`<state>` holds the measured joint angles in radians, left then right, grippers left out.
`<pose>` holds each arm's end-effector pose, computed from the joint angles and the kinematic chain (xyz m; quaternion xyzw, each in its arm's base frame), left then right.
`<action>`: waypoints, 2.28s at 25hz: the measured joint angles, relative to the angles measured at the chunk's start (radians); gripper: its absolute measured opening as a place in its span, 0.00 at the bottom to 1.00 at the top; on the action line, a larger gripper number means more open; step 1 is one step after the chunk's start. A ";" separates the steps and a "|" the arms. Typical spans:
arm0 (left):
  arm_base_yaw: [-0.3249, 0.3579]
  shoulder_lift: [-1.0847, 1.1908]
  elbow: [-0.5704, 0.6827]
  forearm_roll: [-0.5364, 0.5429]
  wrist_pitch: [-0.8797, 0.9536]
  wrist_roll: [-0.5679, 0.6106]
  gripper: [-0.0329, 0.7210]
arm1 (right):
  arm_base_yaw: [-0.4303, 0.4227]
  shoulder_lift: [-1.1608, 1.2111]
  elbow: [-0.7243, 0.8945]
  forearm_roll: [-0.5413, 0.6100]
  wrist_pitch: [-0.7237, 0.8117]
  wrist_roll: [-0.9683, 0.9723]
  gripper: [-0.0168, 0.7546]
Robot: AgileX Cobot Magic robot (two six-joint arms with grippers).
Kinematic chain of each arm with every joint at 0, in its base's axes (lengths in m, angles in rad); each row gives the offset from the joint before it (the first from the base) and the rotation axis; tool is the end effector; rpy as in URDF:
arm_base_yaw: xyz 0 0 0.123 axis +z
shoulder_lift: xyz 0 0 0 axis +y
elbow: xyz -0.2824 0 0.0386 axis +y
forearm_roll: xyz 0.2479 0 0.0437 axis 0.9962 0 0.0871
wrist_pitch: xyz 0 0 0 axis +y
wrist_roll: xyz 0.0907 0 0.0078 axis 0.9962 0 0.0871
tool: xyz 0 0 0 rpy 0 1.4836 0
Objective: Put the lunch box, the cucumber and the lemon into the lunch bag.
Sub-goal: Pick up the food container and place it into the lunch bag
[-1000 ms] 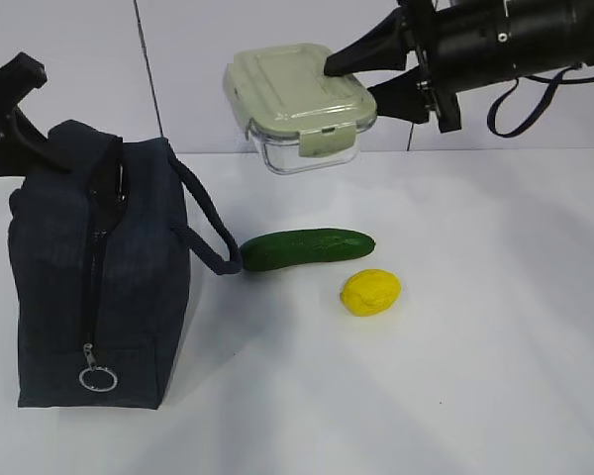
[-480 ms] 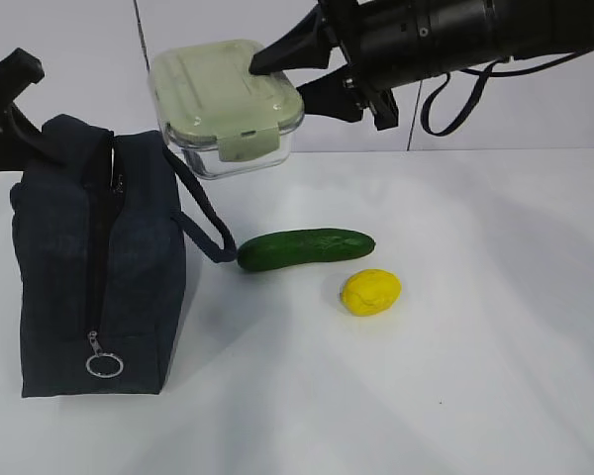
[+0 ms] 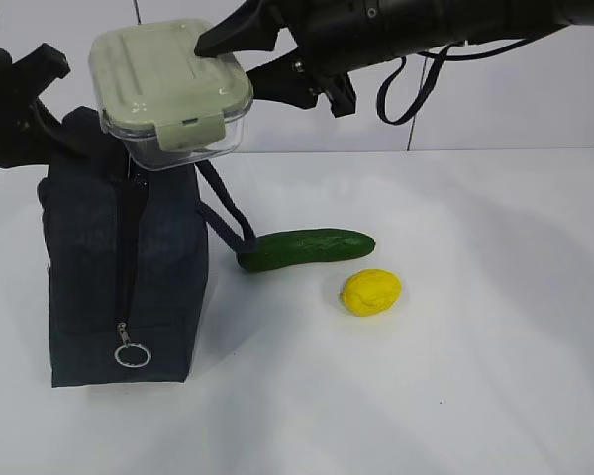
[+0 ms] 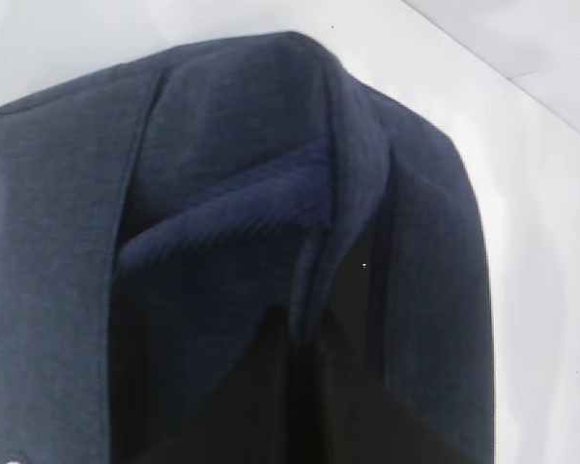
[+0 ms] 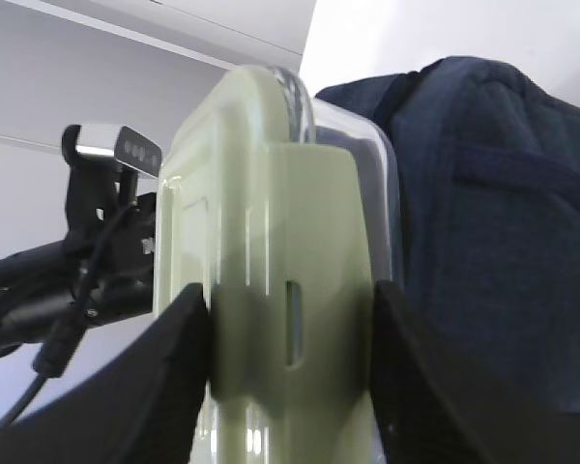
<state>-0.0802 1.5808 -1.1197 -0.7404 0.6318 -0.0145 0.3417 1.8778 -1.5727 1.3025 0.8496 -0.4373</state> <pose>0.3327 -0.0632 0.2700 -0.1913 0.9021 -0.2986 0.2461 0.3796 0.2051 0.3171 -0.0388 0.8167 0.5305 0.2236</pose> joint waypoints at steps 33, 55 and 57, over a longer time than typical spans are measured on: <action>-0.100 0.001 -0.011 -0.129 -0.096 -0.028 0.04 | 0.080 0.077 -0.001 -0.313 -0.221 0.074 0.52; -0.103 0.008 -0.011 -0.161 -0.106 -0.028 0.04 | 0.220 0.253 -0.081 -0.152 -0.266 0.048 0.52; -0.103 0.008 -0.013 -0.161 -0.106 -0.028 0.04 | 0.220 0.253 -0.081 -0.130 -0.268 0.027 0.52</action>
<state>-0.1835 1.5891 -1.1329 -0.9015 0.5254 -0.0421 0.5618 2.1303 -1.6533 1.1724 0.5820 -0.4104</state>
